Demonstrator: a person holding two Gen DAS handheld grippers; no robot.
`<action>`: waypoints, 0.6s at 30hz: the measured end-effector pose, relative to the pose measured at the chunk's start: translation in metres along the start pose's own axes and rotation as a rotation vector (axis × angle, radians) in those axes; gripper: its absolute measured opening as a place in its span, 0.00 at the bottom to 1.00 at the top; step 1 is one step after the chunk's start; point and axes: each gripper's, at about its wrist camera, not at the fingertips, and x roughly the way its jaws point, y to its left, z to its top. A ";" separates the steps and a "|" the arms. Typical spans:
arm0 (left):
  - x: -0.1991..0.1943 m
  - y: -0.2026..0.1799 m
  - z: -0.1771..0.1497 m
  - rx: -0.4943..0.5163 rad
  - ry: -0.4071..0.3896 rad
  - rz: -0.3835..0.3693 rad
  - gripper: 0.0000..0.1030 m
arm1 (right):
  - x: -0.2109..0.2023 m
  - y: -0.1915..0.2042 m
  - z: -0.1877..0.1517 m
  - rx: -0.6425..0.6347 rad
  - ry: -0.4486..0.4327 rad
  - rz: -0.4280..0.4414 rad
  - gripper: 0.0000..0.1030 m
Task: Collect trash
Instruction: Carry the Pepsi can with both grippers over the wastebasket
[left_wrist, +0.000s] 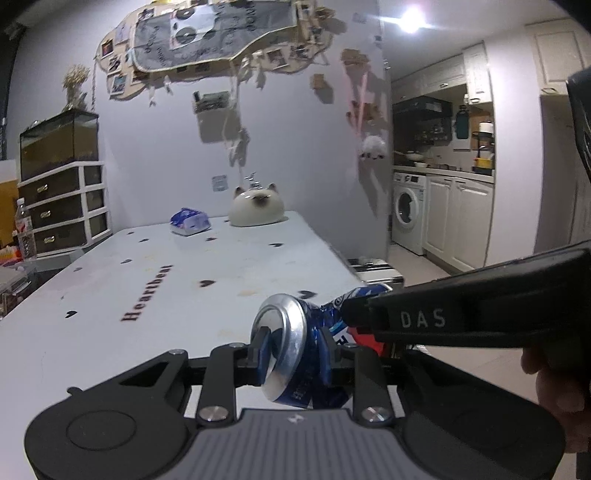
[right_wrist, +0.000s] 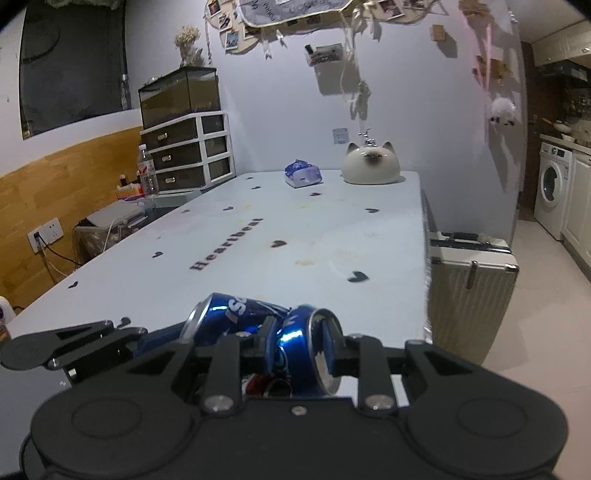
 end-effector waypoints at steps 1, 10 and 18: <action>-0.005 -0.007 -0.001 0.004 -0.005 -0.002 0.27 | -0.009 -0.004 -0.004 0.003 -0.004 -0.001 0.26; -0.045 -0.075 -0.010 0.009 -0.047 -0.054 0.27 | -0.086 -0.043 -0.034 0.001 -0.061 -0.031 0.26; -0.063 -0.149 -0.022 0.021 -0.060 -0.125 0.27 | -0.146 -0.101 -0.067 0.025 -0.098 -0.064 0.26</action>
